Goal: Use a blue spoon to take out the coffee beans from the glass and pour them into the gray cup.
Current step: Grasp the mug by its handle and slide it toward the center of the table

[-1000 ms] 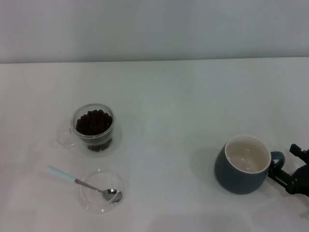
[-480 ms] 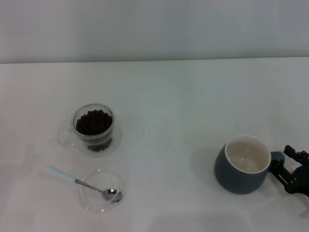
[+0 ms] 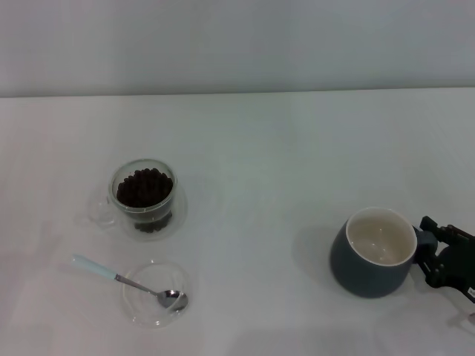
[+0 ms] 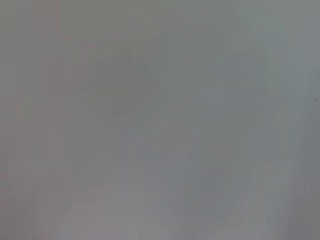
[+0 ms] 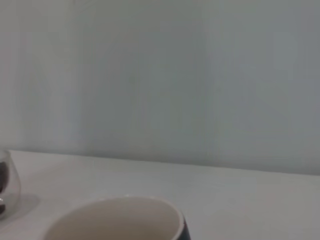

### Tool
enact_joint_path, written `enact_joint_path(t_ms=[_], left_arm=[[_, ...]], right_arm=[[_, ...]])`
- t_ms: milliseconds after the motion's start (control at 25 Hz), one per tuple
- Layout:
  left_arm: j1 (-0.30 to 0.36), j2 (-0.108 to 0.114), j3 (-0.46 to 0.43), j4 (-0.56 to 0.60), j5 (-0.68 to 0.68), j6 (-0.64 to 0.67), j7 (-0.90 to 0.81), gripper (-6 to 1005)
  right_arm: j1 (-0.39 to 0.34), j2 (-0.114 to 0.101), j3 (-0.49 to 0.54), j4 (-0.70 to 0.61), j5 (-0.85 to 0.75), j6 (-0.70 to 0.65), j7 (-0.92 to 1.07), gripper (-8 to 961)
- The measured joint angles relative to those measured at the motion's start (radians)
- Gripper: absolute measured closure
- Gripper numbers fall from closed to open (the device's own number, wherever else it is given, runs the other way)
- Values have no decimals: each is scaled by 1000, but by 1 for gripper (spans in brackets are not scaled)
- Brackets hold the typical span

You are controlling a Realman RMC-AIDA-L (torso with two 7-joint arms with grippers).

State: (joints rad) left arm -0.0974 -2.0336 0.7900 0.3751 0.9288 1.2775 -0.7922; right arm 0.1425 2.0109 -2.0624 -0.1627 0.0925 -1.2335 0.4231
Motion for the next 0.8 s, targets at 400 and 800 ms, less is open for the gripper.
enact_joint_path(t_ms=[400,800], left_arm=[[-2,-1,0,1,-1,-10,1,123],[-6,0,0,2,2,-13,2,122]], right_arm=[[0,1,-57,-62,-3,10,40,658],[9,3,-110,-130,-4,71,36,658]])
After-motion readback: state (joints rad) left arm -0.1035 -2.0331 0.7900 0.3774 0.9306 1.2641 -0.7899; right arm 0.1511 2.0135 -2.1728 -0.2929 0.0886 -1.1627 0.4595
